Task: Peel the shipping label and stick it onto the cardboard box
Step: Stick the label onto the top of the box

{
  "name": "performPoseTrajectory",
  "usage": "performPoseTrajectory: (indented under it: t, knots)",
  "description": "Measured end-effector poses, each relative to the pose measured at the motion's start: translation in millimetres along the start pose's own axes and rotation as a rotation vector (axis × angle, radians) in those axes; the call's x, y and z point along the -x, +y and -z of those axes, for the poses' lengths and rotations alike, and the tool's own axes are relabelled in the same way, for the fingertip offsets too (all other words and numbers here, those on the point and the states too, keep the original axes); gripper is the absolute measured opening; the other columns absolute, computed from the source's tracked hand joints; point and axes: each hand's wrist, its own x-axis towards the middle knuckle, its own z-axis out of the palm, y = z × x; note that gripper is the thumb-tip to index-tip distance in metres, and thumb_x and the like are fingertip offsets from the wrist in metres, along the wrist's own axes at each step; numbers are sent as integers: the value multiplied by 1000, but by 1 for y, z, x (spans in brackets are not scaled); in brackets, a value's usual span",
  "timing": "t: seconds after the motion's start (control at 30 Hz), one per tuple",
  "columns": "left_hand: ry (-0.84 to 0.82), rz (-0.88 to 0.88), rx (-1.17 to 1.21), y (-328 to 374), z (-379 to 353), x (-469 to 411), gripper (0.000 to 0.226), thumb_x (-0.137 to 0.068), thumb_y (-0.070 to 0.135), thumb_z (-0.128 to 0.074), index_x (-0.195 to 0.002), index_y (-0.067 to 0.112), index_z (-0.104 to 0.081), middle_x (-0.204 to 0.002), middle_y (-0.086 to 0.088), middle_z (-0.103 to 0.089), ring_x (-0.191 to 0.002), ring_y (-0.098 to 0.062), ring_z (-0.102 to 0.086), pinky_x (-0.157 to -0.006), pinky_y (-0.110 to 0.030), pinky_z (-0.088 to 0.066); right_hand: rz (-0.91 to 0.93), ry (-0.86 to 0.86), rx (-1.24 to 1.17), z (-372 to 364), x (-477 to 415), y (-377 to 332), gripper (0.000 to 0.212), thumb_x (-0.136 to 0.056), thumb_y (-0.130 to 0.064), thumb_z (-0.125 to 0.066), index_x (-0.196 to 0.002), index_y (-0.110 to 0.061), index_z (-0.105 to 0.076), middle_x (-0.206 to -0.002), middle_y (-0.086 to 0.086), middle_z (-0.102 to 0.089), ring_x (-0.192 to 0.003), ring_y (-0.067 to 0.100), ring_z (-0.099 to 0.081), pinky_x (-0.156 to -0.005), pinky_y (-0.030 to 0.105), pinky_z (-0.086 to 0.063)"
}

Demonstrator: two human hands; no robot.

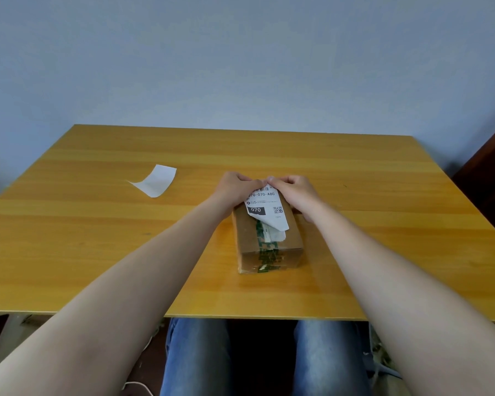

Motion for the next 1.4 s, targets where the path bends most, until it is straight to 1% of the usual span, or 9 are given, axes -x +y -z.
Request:
performPoseTrajectory:
  t: [0.27, 0.4, 0.5, 0.6, 0.67, 0.73, 0.83, 1.03, 1.4]
  knots:
    - [44, -68, 18, -3, 11, 11, 52, -88, 54, -77, -124, 19, -63, -108, 0, -72, -88, -14, -65, -65, -30, -46, 27, -109, -135, 7, 9, 9, 53, -91, -46, -76, -138, -26, -60, -125, 4, -73, -107, 22, -72, -89, 38, -57]
    - [-32, -141, -42, -4, 18, 15, 55, -87, 45, -83, -130, 20, -61, -114, -1, -67, -94, -14, -69, -79, -34, -57, 62, -200, -139, 8, 16, 9, 71, -84, -36, -84, -147, -26, -53, -140, 5, -62, -112, 20, -70, -87, 31, -57]
    - [-94, -177, -115, -6, 21, 17, 58, -84, 42, -86, -131, 19, -62, -115, -2, -67, -96, -15, -71, -85, -35, -60, 75, -268, -112, 10, 23, 8, 78, -87, -31, -83, -155, -28, -44, -140, -7, -55, -102, -2, -64, -72, 15, -54]
    - [-146, -197, -168, -5, 22, 20, 67, -81, 41, -88, -137, 18, -59, -117, 0, -69, -102, -15, -71, -87, -34, -60, 92, -280, -75, 15, 22, 12, 85, -91, -23, -80, -162, -29, -34, -163, 4, -38, -116, -2, -48, -69, 10, -47]
    - [-185, -200, -178, -4, 23, 21, 70, -82, 38, -89, -141, 17, -57, -115, 3, -69, -102, -13, -70, -85, -30, -58, 107, -293, -61, 16, 24, 12, 92, -88, -20, -83, -163, -28, -30, -167, 5, -33, -108, -7, -51, -70, 8, -48]
    - [-207, -199, -196, -4, 23, 20, 74, -81, 37, -90, -143, 17, -56, -116, 4, -69, -104, -13, -68, -89, -31, -58, 111, -320, -52, 15, 26, 12, 105, -79, -26, -91, -164, -29, -29, -165, 3, -37, -108, -7, -57, -76, 13, -52]
    - [-215, -203, -215, -6, 23, 19, 78, -79, 33, -92, -146, 15, -55, -122, 1, -69, -113, -17, -67, -101, -38, -56, 99, -351, -51, 14, 26, 13, 127, -55, -42, -96, -163, -31, -29, -155, 1, -51, -115, 17, -70, -84, 31, -59]
    - [-205, -196, -171, -8, 21, 16, 72, -81, 30, -90, -143, 16, -56, -119, 1, -70, -109, -17, -70, -93, -34, -59, 61, -327, -88, 17, 26, 12, 91, -82, -19, -88, -157, -31, -38, -140, 2, -63, -98, 15, -76, -69, 25, -59]
    - [-101, -114, -182, 0, 12, 14, 50, -84, 40, -86, -125, 20, -65, -102, 1, -72, -78, -9, -67, -53, -20, -44, 17, -218, -87, 18, 24, 6, 64, -83, -30, -88, -139, -26, -56, -116, -1, -72, -92, 17, -75, -69, 27, -57]
